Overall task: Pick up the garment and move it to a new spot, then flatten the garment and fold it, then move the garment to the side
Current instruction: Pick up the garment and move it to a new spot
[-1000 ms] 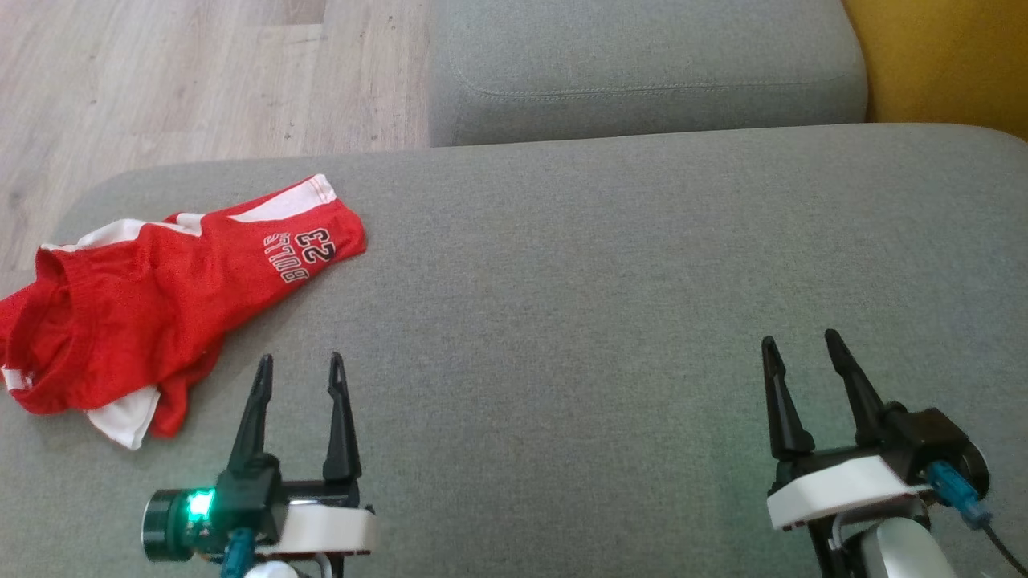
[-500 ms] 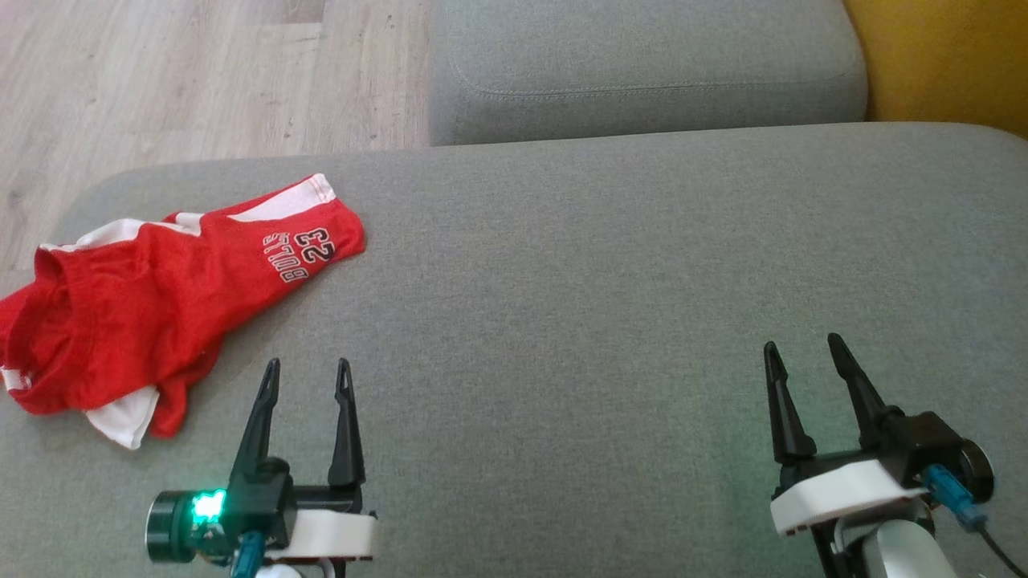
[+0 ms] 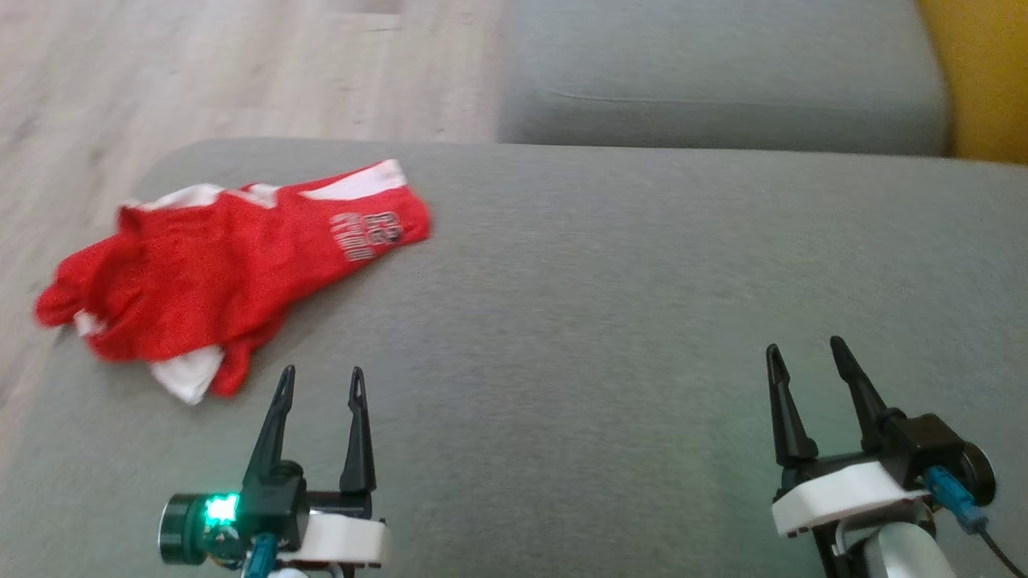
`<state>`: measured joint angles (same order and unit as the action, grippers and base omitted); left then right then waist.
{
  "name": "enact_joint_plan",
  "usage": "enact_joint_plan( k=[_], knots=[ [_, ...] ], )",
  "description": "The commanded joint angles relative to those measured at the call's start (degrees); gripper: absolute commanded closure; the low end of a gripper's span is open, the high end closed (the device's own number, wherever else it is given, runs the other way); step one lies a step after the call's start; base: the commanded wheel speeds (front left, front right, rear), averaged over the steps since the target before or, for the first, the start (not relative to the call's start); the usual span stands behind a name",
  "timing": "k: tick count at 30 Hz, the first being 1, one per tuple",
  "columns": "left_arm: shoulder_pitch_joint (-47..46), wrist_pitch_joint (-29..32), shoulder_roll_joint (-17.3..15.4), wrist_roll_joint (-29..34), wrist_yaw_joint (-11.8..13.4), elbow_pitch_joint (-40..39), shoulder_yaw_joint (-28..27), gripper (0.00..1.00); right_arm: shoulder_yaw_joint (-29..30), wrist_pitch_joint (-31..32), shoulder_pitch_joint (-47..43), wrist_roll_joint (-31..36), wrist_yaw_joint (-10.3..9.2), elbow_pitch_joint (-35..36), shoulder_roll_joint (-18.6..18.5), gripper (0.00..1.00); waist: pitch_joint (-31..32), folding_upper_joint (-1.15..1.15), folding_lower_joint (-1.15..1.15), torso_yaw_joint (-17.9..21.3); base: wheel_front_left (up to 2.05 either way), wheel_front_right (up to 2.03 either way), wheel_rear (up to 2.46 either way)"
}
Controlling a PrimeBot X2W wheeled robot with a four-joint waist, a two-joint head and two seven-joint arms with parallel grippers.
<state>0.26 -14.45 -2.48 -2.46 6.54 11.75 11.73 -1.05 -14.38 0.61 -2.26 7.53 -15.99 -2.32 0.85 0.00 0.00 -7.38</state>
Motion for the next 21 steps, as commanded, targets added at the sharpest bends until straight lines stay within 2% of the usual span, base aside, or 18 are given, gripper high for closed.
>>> enact_joint_plan(
  k=[1,3,4,11,21],
  knots=[
    [-2.68,-0.55,-0.41,-0.26,0.32,-1.49,-1.62,0.0,-1.61,-0.62,1.62,0.32,-0.04,1.62,-0.55,0.0,0.55,0.0,0.0,-3.63,0.0,0.0,0.0],
    [-2.35,-0.55,-0.41,-0.49,0.25,-1.17,-1.84,0.0,-1.9,-0.62,1.24,0.24,-0.04,1.67,-0.55,0.0,0.88,0.0,0.0,-6.48,0.0,0.0,0.0],
    [-2.04,-0.55,-0.41,-0.49,0.04,-0.77,-2.06,0.0,-2.1,-0.62,0.9,0.01,-0.04,1.71,-0.55,0.0,1.18,0.0,0.0,-9.59,0.0,0.0,0.0],
    [-0.77,-0.55,-0.92,-0.01,-0.35,-0.03,-3.99,0.0,-3.2,-0.62,0.64,-1.16,-0.04,1.69,-0.55,0.0,1.69,0.0,0.0,-19.81,0.0,0.0,0.0],
    [1.79,-0.55,-0.69,-1.43,2.36,-3.43,-9.13,0.0,-9.0,-0.62,5.0,0.5,-0.04,-0.36,-0.55,0.0,-2.16,0.0,0.0,-22.82,0.0,0.0,0.0]
  ],
)
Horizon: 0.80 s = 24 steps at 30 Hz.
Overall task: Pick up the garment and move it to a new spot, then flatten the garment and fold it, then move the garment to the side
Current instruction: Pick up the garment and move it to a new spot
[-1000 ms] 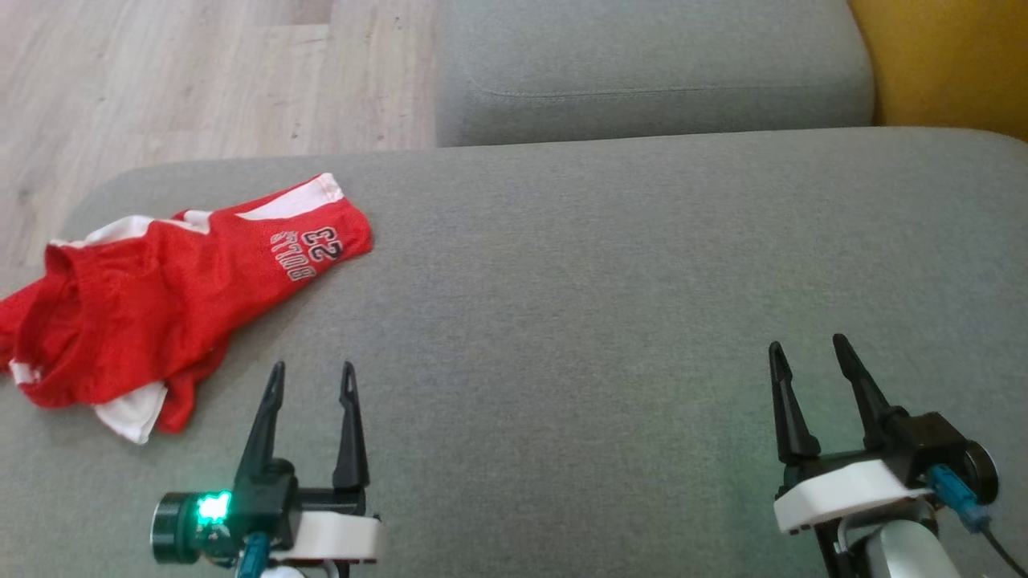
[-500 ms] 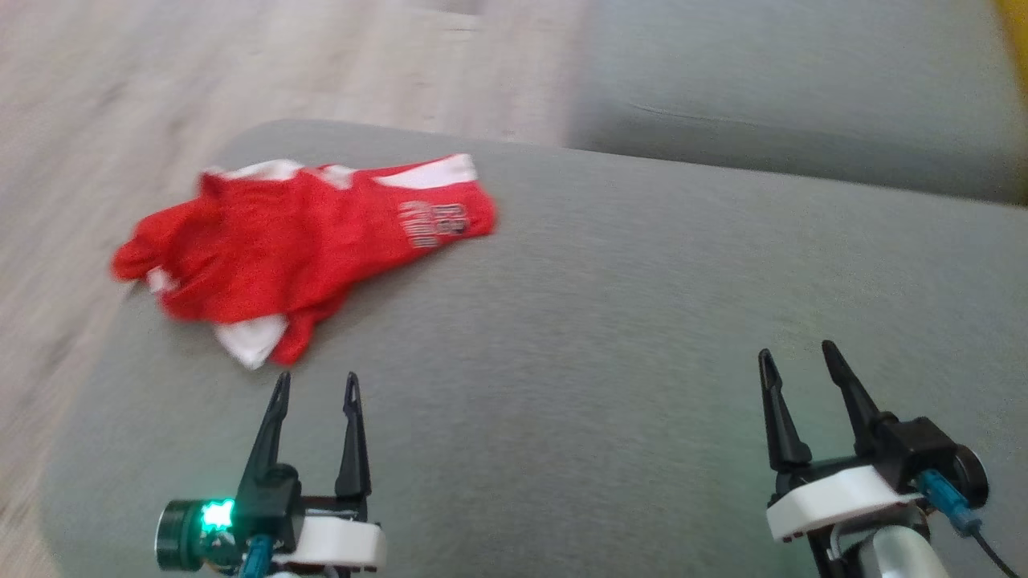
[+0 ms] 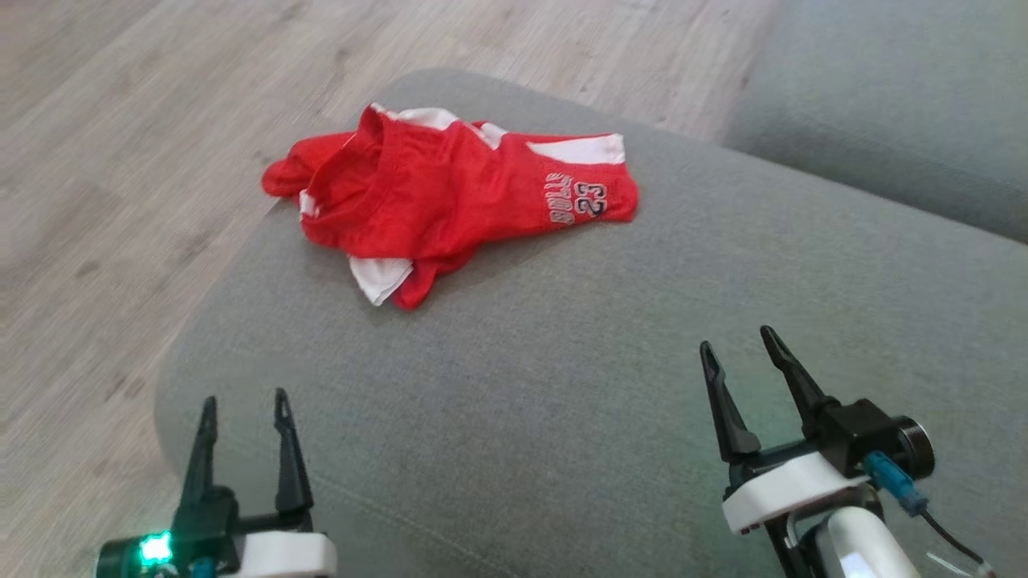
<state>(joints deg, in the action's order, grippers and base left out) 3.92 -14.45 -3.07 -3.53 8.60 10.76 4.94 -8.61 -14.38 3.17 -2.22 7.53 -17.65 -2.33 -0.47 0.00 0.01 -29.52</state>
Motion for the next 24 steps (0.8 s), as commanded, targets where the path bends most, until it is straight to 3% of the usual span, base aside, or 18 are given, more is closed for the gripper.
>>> enact_joint_plan(
  k=[1,8,15,21,24],
  knots=[
    [-1.77,-0.55,-0.07,-0.31,0.31,-2.77,-2.49,0.0,-1.5,-0.62,2.59,0.6,-0.04,1.22,-0.54,0.0,-1.02,0.0,-0.01,-0.79,0.0,0.0,0.0],
    [-4.09,-0.55,-0.56,0.63,-0.71,-3.79,-3.39,0.0,-0.1,-0.62,2.75,2.26,-0.04,1.39,-0.54,0.0,-2.51,0.0,-0.01,-1.25,0.0,0.0,0.0],
    [-17.37,-0.55,-3.32,0.81,-4.86,-2.5,-3.69,0.0,3.82,-0.62,2.16,8.16,-0.04,2.8,-0.96,0.0,-6.98,0.0,-0.01,-0.98,0.0,0.0,0.0],
    [-36.13,0.01,-3.95,-0.34,-10.52,9.49,-0.86,0.0,6.75,-0.62,1.66,10.04,-0.04,5.48,-4.76,0.0,-12.0,0.0,-0.01,-0.24,0.0,0.0,0.0],
    [-45.78,3.39,-3.67,-1.67,-12.47,16.28,-0.1,0.0,6.88,-0.62,2.27,10.31,-0.04,6.88,-7.23,0.0,-15.02,0.0,-0.01,1.39,0.0,0.0,0.0]
  ],
)
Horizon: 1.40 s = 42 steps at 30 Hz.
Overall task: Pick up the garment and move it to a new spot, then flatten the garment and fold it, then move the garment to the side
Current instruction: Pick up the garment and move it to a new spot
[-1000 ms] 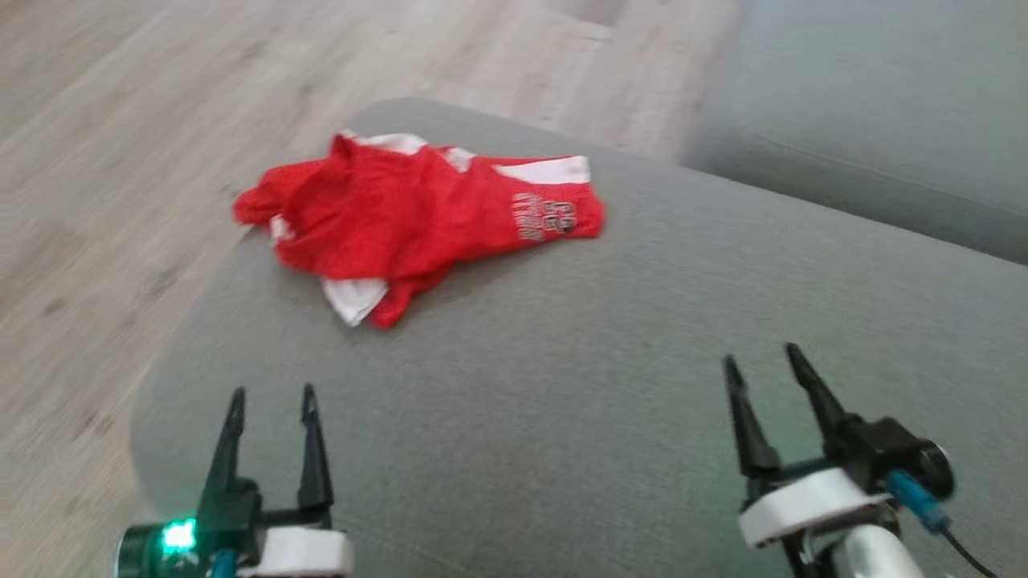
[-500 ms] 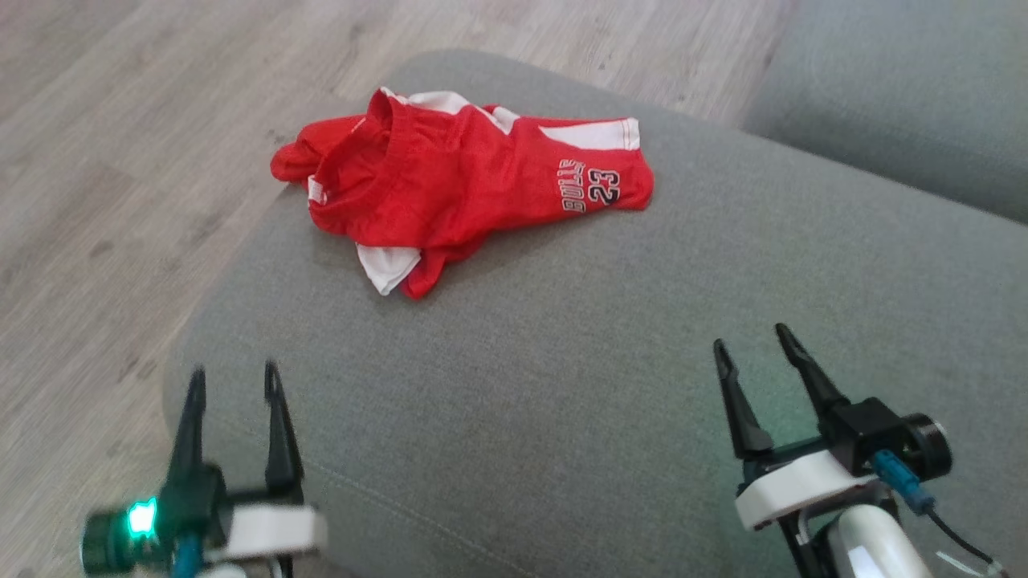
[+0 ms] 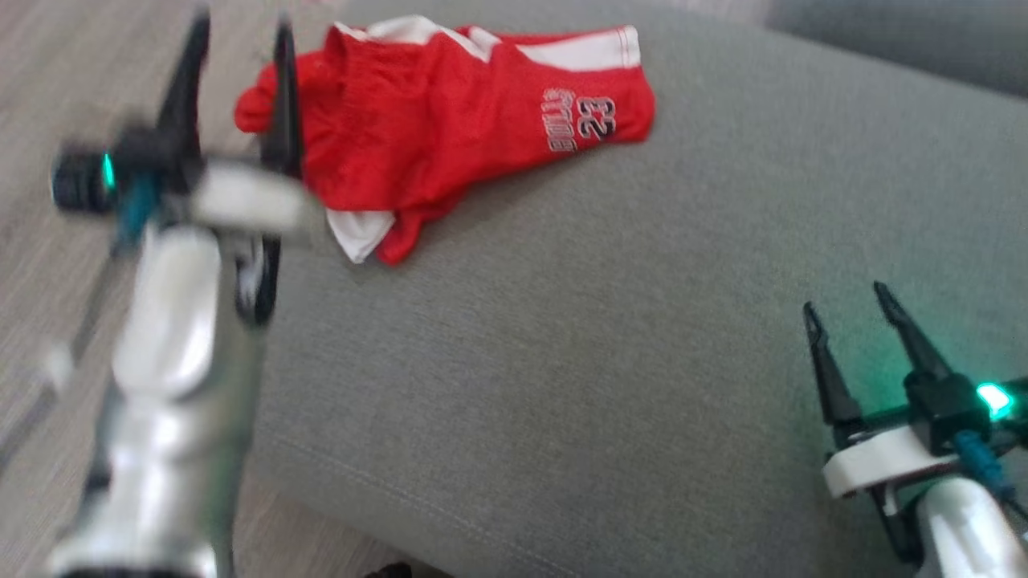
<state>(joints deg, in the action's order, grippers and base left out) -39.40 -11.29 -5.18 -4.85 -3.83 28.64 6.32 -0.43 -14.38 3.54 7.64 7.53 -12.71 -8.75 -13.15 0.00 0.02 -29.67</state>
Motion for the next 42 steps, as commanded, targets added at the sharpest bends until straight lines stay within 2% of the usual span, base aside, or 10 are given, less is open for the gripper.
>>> enact_joint_plan(
  k=[1,5,9,12,17,19,25,31,36,42],
  knots=[
    [-5.41,1.82,-1.5,-0.98,-0.54,0.99,-1.4,0.0,-1.45,-0.62,2.21,0.43,-0.04,2.35,-1.64,0.0,-3.31,0.0,-0.02,2.15,0.0,0.0,0.0],
    [-15.38,10.26,-1.62,-3.77,-1.5,12.79,-2.22,0.0,-2.33,-0.62,3.88,0.24,-0.04,4.16,-4.84,0.0,-6.94,0.0,-0.02,4.81,0.0,0.0,0.0],
    [-21.25,18.78,-2.79,-5.35,-0.22,23.88,-3.71,0.0,-2.81,-0.62,5.63,-0.15,-0.04,5.4,-6.85,0.0,-9.58,0.0,-0.02,7.85,0.0,0.0,0.0],
    [-23.36,20.65,-4.68,-5.25,2.14,29.62,-4.41,0.0,-2.83,-0.62,6.16,-0.55,-0.04,6.02,-7.48,0.0,-10.95,0.0,-0.02,9.9,0.0,0.0,0.0],
    [-25.12,20.03,-5.81,-6.93,3.54,35.81,-6.07,0.0,-2.19,-0.62,6.3,-0.89,-0.04,6.82,-8.53,0.0,-12.77,0.0,-0.02,11.69,0.0,0.0,0.0],
    [-25.69,17.41,-6.23,-6.97,4.09,36.59,-6.18,0.98,-1.94,-0.62,6.19,-0.89,-0.04,6.97,-8.64,0.0,-12.99,0.0,-0.02,11.9,0.0,0.0,0.0],
    [-28.22,9.59,-7.13,-6.63,2.63,37.43,-5.25,1.0,-2.55,-0.62,6.06,-0.71,-0.04,6.04,-7.33,0.0,-11.21,0.0,-0.02,11.82,0.0,0.0,0.0],
    [-32.03,7.02,-8.33,-4.86,0.36,37.14,-2.62,1.0,-4.28,-0.62,7.09,-1.31,-0.04,4.7,-3.85,0.0,-6.06,0.0,-0.02,14.14,0.0,0.0,0.0],
    [-36.29,7.13,-8.12,-3.4,-2.25,35.05,0.88,1.0,-5.23,-0.62,7.32,-2.08,-0.04,3.6,0.59,0.0,0.0,0.0,-0.02,19.63,0.0,0.0,0.0],
    [-40.63,9.66,-6.22,-3.65,-3.57,30.85,6.1,1.0,-5.2,-0.62,5.59,-2.98,-0.04,3.72,4.21,0.0,6.01,0.0,-0.02,29.87,0.0,0.0,0.0]
  ],
)
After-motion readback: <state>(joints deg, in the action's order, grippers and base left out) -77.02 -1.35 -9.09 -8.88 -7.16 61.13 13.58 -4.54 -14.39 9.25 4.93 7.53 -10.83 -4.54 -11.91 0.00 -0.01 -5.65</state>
